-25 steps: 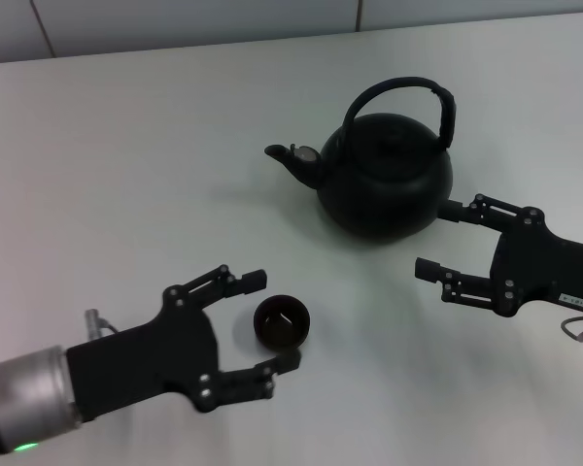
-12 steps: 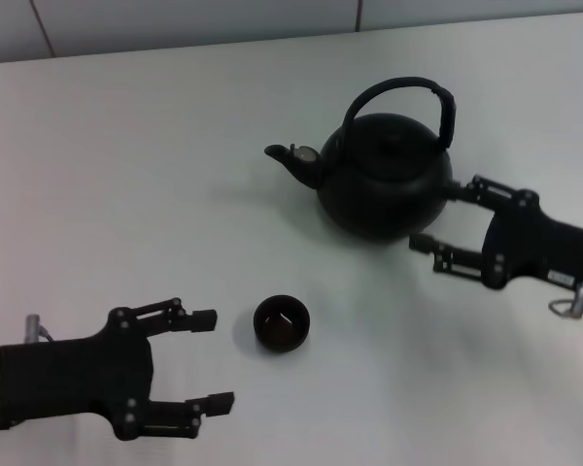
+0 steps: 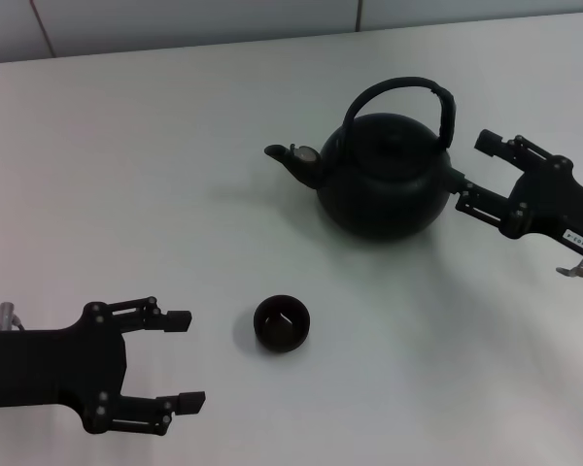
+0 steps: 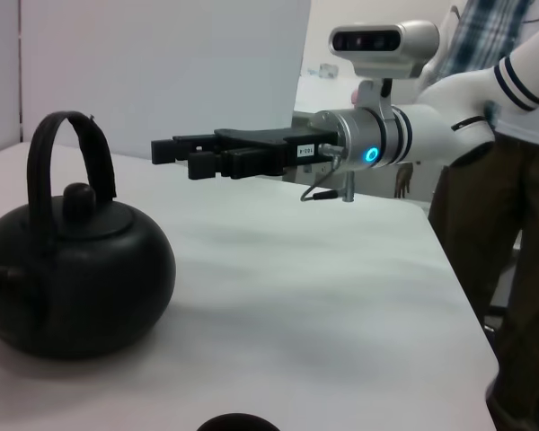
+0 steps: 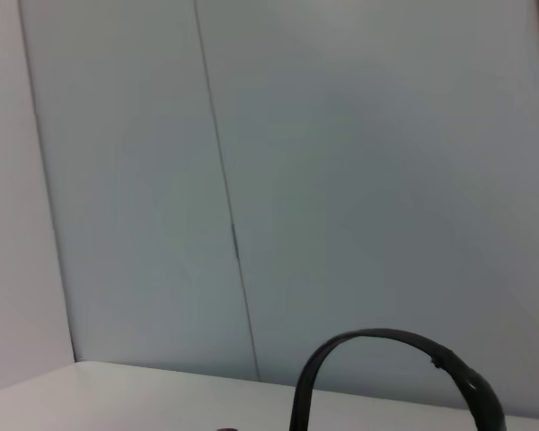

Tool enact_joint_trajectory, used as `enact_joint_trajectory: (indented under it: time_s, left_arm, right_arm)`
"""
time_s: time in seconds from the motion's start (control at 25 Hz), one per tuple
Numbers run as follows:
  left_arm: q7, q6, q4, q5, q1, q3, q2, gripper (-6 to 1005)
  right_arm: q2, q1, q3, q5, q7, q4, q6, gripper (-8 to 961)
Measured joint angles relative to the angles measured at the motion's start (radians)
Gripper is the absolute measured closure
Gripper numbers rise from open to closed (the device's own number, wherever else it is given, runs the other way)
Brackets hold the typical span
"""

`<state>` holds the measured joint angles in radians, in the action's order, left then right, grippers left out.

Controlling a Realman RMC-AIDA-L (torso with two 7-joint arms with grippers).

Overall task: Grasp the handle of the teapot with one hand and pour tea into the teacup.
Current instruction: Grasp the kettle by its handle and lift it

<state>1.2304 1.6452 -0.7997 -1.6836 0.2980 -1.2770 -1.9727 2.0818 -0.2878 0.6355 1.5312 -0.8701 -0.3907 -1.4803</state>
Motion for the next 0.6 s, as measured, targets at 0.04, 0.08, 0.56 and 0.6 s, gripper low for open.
enact_joint_trajectory:
  time_s: [0.04,0.08,0.56,0.6]
  left_arm:
    - [0.0,0.001,-0.001,-0.003,0.001,0.002,0.0,138]
    - [0.0,0.002,-0.001,-0.003,0.002,0.002,0.0,138]
    - [0.001,0.018,-0.004,-0.004,0.003,0.006,-0.004,200]
    - [0.001,0.018,-0.004,-0.004,0.003,0.006,-0.004,209]
  right_arm:
    - [0.0,-0.002,-0.003,-0.001,0.0,0.013,0.005,183]
    - [0.0,-0.002,-0.003,-0.001,0.0,0.013,0.005,183]
    - [0.001,-0.05,-0.011,-0.049,0.009,0.056,0.118,184]
    - [0.001,-0.059,-0.01,-0.051,0.009,0.058,0.136,184]
